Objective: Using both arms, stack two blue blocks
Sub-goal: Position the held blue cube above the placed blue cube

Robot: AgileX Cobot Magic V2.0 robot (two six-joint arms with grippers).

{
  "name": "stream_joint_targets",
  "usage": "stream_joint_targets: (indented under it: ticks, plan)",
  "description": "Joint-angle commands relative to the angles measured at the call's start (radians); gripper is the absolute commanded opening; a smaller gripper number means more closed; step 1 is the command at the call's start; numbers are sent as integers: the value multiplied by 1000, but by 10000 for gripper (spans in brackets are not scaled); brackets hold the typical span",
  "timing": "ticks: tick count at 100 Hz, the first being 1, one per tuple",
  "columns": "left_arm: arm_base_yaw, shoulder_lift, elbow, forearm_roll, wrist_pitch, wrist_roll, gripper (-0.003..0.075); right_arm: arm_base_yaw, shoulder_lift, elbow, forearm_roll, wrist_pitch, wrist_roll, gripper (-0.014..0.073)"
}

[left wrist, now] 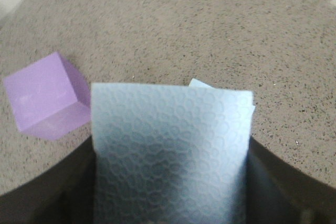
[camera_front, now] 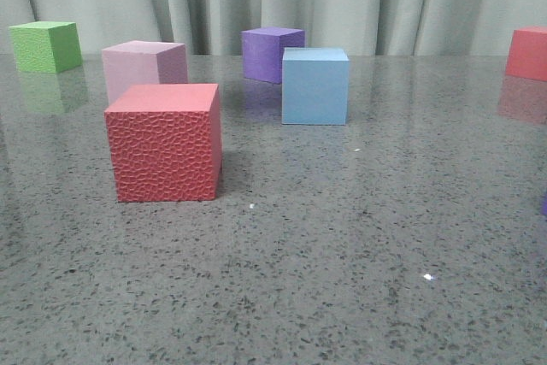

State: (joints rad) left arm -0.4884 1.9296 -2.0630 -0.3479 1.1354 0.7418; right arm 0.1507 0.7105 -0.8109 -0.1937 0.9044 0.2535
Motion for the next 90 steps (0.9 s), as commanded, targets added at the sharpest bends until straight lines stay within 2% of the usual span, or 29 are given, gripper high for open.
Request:
stream_joint_targets:
  ticks: [1, 51, 90]
  plan:
    - [-16, -56, -32, -54, -46, 56, 212, -6, -4, -25, -26, -62, -7, 654]
    - [-59, -43, -36, -85, -75, 178, 212, -6, -4, -25, -26, -61, -7, 654]
    - [-59, 43, -128, -123, 9, 234, 212, -6, -4, -25, -26, -54, -7, 654]
